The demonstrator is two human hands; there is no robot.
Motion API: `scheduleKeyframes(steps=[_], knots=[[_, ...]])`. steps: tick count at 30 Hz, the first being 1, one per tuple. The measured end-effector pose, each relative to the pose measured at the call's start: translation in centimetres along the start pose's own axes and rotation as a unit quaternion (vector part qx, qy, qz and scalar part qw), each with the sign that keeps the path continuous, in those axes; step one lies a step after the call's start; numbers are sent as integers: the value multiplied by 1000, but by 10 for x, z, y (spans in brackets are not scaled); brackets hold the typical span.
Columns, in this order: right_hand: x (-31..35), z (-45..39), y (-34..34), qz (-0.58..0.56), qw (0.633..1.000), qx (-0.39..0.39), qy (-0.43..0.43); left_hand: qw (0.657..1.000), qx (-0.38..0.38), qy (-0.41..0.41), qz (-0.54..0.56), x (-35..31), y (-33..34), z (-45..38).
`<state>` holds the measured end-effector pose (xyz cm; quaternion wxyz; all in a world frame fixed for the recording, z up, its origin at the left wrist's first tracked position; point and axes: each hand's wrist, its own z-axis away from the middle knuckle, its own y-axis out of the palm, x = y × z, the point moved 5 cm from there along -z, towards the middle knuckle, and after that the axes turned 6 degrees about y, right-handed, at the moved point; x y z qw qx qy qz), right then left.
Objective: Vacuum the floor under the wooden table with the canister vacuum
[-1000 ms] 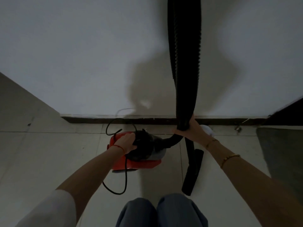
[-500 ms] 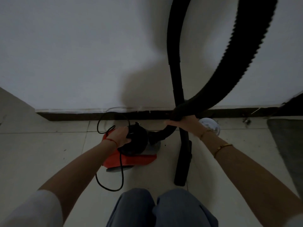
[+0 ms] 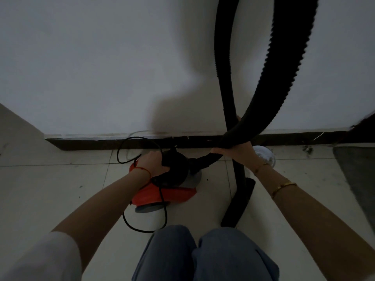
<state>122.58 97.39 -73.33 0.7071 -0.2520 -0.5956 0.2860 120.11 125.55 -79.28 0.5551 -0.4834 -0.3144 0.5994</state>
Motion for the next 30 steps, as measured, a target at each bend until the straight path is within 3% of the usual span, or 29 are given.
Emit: scheduleKeyframes(steps=[3, 14, 21, 25, 30], knots=[[-18, -7, -2, 2, 1000, -4, 6, 998, -24, 6, -53, -3, -7, 9], [13, 10, -25, 19, 991, -33, -130, 966, -153, 34, -205, -3, -25, 34], [10, 11, -26, 36, 986, -77, -144, 950, -259, 55, -169, 10, -37, 45], [8, 25, -30, 12, 994, -42, -102, 955, -263, 73, -116, -3, -57, 61], [33, 64, -60, 52, 998, 16, -16, 976, -212, 53, 3, -21, -105, 107]])
